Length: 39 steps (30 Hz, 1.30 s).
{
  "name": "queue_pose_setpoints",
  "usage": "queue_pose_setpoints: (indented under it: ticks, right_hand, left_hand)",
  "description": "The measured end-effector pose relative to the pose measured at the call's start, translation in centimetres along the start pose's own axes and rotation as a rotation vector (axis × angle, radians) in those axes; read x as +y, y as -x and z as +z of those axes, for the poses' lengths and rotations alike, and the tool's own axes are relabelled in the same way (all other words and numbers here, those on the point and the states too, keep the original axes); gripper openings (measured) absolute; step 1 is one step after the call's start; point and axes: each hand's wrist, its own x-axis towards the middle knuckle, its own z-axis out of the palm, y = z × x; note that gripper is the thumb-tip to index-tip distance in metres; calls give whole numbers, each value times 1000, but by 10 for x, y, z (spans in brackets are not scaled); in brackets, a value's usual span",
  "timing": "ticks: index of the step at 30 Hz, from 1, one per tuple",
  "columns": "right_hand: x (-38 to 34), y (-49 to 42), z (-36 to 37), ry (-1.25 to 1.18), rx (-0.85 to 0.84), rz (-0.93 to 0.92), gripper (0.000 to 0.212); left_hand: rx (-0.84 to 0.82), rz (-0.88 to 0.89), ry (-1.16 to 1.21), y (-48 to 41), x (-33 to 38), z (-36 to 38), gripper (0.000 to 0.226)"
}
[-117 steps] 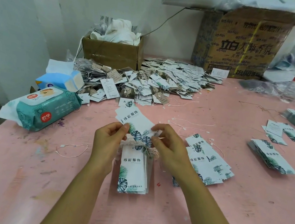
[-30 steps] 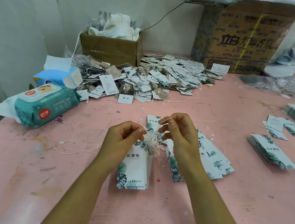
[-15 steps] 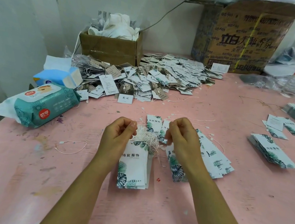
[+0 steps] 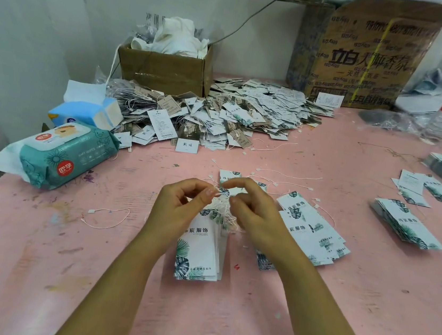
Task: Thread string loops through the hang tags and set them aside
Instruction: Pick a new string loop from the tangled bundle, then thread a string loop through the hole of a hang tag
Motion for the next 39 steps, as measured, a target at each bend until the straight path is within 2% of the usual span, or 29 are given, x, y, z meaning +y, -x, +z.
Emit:
queue_pose_setpoints:
  ticks: [2,4,8,11,15,18,20,23,34,39]
  right_hand:
    - [-2,-1,-5,-34,110,31,24]
    - [-5,-1,-13,-44,197,26,22]
    - [-9,-1,-27,-30,285,44,31]
    - [-11,-1,-37,96,238,116,36]
    - [-11,1,-56,359,29,300,34]
    - [-3,5,-65,525,-69,449,53]
    - [3,7,-65,624,-89,500,64]
    - [10,8,-65,639,-51,537,71]
    - [15,8,-62,628,106,514,51]
    - [20,8,-64,588,176,508,38]
  left_hand:
    - [-56,5,-122,0,-2,-7,8]
    - [-112,-7,-260,0,-5,-17,24]
    - [-207,-112,-357,-2,-9,-33,45]
    - [-230,-137,-422,-3,-15,-37,50]
    - [-223,-158,-424,-5,-17,-36,44]
    - [-198,-142,-413,-5,-17,-33,43]
    - [-181,-121,-405,-4,-16,-31,44]
    - [-171,-107,-402,-4,-16,-29,44]
    - [-77,-100,-405,-4,-16,-28,43]
    - [-14,-121,-225,-4,-13,-26,44]
